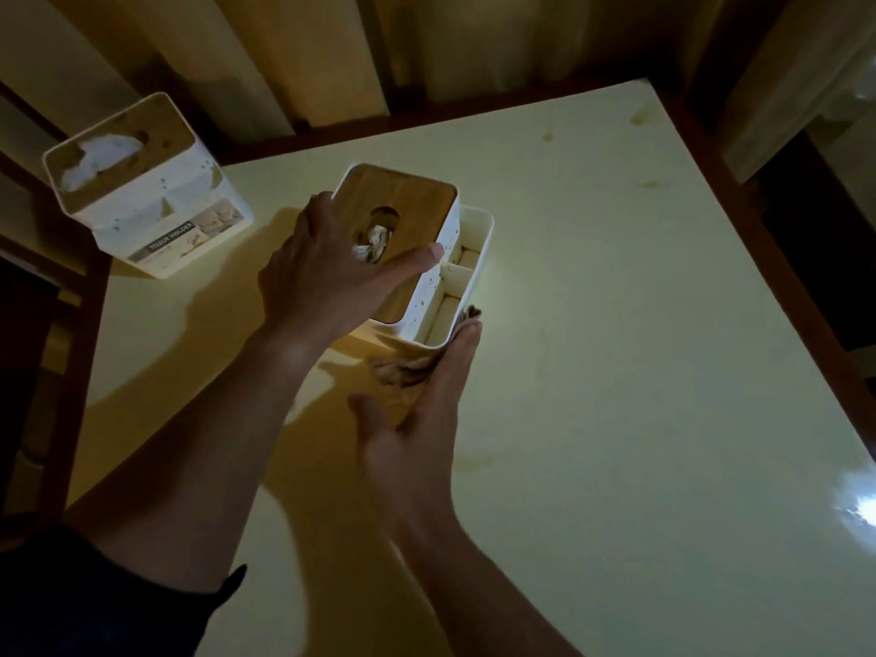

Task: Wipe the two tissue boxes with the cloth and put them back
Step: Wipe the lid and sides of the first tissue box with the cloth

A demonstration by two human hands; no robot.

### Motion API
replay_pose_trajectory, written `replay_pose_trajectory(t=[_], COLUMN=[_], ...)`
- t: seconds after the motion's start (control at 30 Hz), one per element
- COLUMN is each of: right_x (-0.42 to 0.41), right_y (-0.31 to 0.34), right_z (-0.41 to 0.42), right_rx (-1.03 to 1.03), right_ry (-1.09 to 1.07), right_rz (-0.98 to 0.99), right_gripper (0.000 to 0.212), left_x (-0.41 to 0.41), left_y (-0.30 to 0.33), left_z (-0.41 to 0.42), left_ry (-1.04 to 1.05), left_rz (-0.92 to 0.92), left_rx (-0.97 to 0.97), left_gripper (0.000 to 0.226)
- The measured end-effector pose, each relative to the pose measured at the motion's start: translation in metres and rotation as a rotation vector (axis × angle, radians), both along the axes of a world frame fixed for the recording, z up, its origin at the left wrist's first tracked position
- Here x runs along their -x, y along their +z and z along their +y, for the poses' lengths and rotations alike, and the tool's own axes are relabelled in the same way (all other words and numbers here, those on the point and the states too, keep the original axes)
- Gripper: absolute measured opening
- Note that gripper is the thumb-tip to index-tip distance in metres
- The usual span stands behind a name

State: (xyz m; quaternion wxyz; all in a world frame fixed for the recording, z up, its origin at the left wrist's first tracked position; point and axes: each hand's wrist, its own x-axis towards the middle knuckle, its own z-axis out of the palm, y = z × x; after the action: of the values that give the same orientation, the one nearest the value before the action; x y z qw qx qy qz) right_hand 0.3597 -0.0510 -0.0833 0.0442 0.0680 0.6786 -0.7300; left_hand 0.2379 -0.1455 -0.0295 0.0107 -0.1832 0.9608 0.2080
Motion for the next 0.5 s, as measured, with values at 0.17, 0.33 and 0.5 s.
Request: replay_pose_trajectory(t=[0.17, 0.33, 0.5], right_x=[0.068, 0.149, 0.175], right_y=[0.017, 0.021, 0.023], right_z=[0.034, 0.067, 0.078], right_rx=[-0.040, -0.172, -0.174], right_ry=[-0.060, 0.115, 0.203], right_rz=[0.027, -0.154, -0.220], right_gripper=[0.076, 0.099, 0.084], left_x=[0.000, 0.001, 0.002], left_y=[0.001, -0.002, -0.003], left_z=[0.002, -0.001, 0.002], left_ry=[0.004, -0.014, 0.008], left_rz=[-0.001, -0.014, -0.003], left_rx=[0.000, 0.013, 0.021], left_gripper=[0.122, 0.121, 0.120])
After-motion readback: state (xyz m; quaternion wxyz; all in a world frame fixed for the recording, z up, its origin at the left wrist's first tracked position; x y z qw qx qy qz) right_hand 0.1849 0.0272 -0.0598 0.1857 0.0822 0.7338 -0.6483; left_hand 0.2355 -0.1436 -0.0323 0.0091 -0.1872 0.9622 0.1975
